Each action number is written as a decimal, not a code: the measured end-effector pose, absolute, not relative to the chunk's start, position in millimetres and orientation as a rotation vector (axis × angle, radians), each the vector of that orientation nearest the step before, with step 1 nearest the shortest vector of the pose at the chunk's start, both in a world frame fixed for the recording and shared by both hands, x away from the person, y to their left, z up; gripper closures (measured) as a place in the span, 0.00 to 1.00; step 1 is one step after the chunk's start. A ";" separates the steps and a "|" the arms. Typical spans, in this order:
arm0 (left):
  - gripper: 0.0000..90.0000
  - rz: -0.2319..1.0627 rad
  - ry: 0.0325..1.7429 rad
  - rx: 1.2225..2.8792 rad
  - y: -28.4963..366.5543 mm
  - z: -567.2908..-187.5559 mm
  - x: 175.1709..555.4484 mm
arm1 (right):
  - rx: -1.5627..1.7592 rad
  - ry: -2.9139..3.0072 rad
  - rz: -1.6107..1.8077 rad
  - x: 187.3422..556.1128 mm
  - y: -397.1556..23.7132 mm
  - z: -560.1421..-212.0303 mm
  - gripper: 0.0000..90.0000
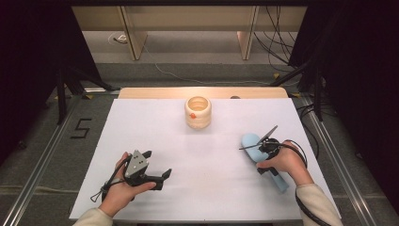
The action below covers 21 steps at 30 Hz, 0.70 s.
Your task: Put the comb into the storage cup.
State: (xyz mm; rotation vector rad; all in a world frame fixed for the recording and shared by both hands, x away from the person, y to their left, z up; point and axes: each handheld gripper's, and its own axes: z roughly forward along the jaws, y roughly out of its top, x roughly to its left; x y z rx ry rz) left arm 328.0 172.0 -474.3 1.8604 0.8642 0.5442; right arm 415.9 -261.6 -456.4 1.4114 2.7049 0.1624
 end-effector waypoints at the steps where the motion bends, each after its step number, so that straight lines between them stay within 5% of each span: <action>1: 0.04 0.544 0.864 1.860 172.0 -474.3 328.0 | 1.418 2.701 0.161 415.9 -261.2 -456.4 0.39; 21: 0.04 0.546 0.862 1.861 171.7 -474.3 327.8 | 1.451 2.692 0.165 415.5 -259.0 -454.3 0.62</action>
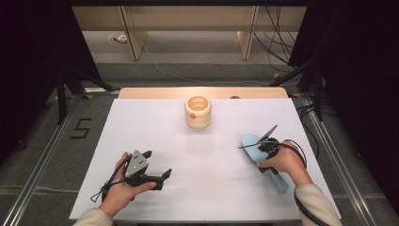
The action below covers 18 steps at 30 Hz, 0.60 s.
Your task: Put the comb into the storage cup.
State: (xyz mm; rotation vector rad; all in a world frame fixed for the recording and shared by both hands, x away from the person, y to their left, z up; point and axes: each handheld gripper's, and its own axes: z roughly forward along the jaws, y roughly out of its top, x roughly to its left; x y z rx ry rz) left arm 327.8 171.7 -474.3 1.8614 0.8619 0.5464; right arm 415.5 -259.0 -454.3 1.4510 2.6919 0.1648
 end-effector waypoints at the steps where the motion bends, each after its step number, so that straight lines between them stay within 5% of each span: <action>1: 0.04 0.546 0.860 1.862 171.7 -474.2 327.9 | 1.450 2.690 0.167 415.8 -259.5 -454.2 0.65; 18: 0.04 0.548 0.859 1.862 171.7 -474.2 327.8 | 1.486 2.678 0.161 415.3 -259.7 -452.6 0.77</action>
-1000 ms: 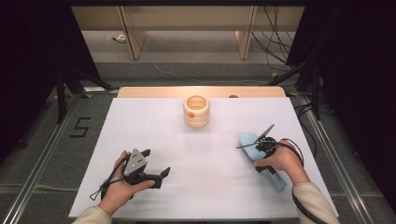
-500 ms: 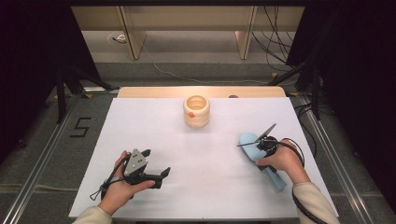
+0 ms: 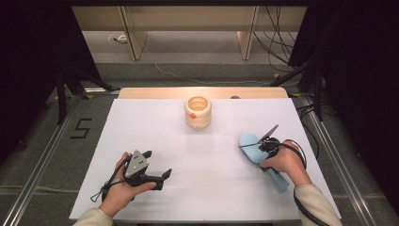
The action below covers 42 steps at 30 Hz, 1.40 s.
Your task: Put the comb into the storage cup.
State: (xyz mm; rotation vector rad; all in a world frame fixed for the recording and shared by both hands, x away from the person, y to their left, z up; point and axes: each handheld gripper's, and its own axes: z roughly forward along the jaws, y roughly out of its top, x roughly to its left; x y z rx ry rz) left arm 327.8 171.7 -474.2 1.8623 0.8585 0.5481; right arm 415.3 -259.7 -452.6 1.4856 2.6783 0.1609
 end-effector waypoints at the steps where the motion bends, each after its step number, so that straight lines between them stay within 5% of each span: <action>1: 0.04 0.548 0.859 1.862 171.7 -474.2 327.8 | 1.477 2.682 0.163 415.2 -260.2 -452.6 0.77; 42: 0.04 0.545 0.865 1.857 172.5 -473.9 327.8 | 1.476 2.631 0.357 408.7 -270.6 -441.2 0.78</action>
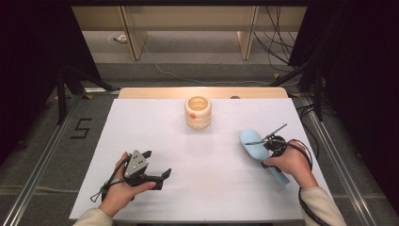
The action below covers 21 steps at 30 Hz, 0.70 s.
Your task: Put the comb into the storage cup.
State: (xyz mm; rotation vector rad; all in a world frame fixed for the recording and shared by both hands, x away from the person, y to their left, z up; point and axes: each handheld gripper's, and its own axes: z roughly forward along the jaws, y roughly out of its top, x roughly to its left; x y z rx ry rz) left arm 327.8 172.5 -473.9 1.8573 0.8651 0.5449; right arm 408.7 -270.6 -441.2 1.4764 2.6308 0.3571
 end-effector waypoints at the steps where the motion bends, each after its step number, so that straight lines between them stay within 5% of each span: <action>1: 0.04 0.545 0.865 1.857 172.5 -473.9 327.8 | 1.477 2.630 0.361 408.7 -270.5 -440.4 0.78; 21: 0.05 0.542 0.875 1.851 173.2 -473.8 328.1 | 1.445 2.574 0.480 406.6 -273.3 -432.7 0.78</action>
